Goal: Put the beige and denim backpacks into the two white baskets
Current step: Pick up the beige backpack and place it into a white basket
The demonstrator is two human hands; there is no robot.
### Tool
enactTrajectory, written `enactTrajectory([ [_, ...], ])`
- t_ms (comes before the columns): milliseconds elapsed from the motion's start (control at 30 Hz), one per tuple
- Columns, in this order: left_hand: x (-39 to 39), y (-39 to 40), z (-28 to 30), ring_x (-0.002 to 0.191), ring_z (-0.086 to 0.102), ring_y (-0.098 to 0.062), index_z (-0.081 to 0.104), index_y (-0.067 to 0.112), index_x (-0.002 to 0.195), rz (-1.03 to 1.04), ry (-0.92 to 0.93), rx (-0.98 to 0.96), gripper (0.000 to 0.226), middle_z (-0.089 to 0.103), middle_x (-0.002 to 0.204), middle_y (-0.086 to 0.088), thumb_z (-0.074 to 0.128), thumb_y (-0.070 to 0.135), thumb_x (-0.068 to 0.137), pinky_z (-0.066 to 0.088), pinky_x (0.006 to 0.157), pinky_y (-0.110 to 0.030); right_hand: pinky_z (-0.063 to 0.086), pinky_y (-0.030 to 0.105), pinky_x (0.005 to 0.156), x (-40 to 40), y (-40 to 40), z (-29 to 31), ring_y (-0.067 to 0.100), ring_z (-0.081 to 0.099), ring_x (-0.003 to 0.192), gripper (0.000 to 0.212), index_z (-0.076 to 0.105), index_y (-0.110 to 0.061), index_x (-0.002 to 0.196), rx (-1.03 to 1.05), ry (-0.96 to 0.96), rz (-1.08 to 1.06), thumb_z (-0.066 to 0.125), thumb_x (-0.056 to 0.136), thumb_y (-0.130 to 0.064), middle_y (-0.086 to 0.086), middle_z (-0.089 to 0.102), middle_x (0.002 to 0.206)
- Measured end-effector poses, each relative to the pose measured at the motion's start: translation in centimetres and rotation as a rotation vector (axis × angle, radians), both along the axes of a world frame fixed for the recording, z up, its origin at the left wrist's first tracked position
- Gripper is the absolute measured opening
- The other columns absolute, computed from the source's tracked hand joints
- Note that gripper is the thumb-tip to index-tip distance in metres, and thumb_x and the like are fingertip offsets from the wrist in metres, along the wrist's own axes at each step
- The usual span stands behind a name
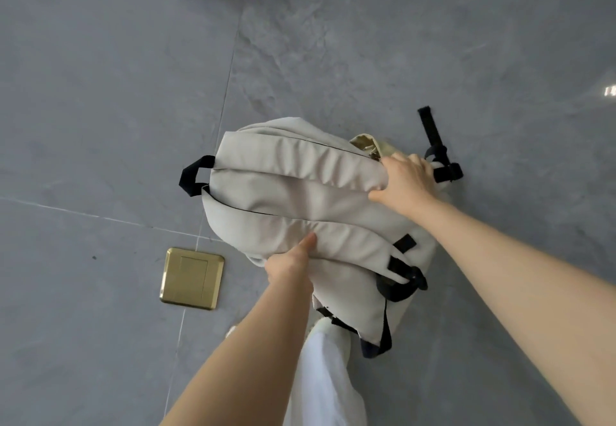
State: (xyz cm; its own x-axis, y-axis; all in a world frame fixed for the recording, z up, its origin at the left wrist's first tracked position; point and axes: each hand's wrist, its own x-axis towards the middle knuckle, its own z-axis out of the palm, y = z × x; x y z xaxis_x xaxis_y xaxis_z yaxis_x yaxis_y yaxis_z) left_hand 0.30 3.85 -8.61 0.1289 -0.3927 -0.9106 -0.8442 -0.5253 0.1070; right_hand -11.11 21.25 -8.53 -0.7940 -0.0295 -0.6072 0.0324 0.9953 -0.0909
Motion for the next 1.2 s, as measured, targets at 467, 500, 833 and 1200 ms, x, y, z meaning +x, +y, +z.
enactTrajectory([
  [467,-3.5,-5.1,21.2,0.068,0.058,-0.019,0.065,0.010,0.070,-0.262,0.234,-0.034,0.026,0.062,0.073,-0.002,0.084,0.027,0.070,0.045,0.055,-0.025,0.050,0.044,0.084,3.2,-0.6,21.2,0.036,0.063,0.094,0.049,0.057,-0.011,0.095,-0.246,-0.062,-0.478,0.064,0.061,-0.045,0.012,0.068,0.097],
  [500,-4.1,-5.4,23.4,0.067,0.058,-0.020,0.064,0.008,0.070,-0.283,0.261,-0.048,0.027,0.063,0.074,-0.002,0.084,0.027,0.070,0.046,0.056,-0.025,0.051,0.044,0.084,3.0,-0.7,23.5,0.034,0.063,0.093,0.052,0.058,-0.011,0.095,-0.266,-0.070,-0.506,0.062,0.057,-0.047,0.010,0.068,0.096],
  [833,-11.4,-7.7,50.7,0.075,0.065,-0.031,0.066,-0.005,0.077,-0.443,0.528,-0.135,0.041,0.070,0.079,-0.014,0.085,0.030,0.067,0.055,0.082,-0.053,0.055,0.041,0.061,-1.2,-1.1,50.4,0.026,0.063,0.071,0.041,0.056,-0.018,0.095,-0.448,0.144,-0.605,0.066,0.059,-0.035,-0.001,0.063,0.070],
  [1200,-21.7,-9.4,67.8,0.092,0.069,-0.029,0.071,0.006,0.086,-0.489,0.781,-0.142,0.026,0.073,0.095,-0.013,0.081,0.027,0.074,0.055,0.084,-0.047,0.054,0.039,0.071,-10.5,-2.0,67.4,0.029,0.060,0.089,0.075,0.050,-0.021,0.125,-0.519,0.222,-0.552,0.078,0.059,-0.042,-0.003,0.064,0.080],
])
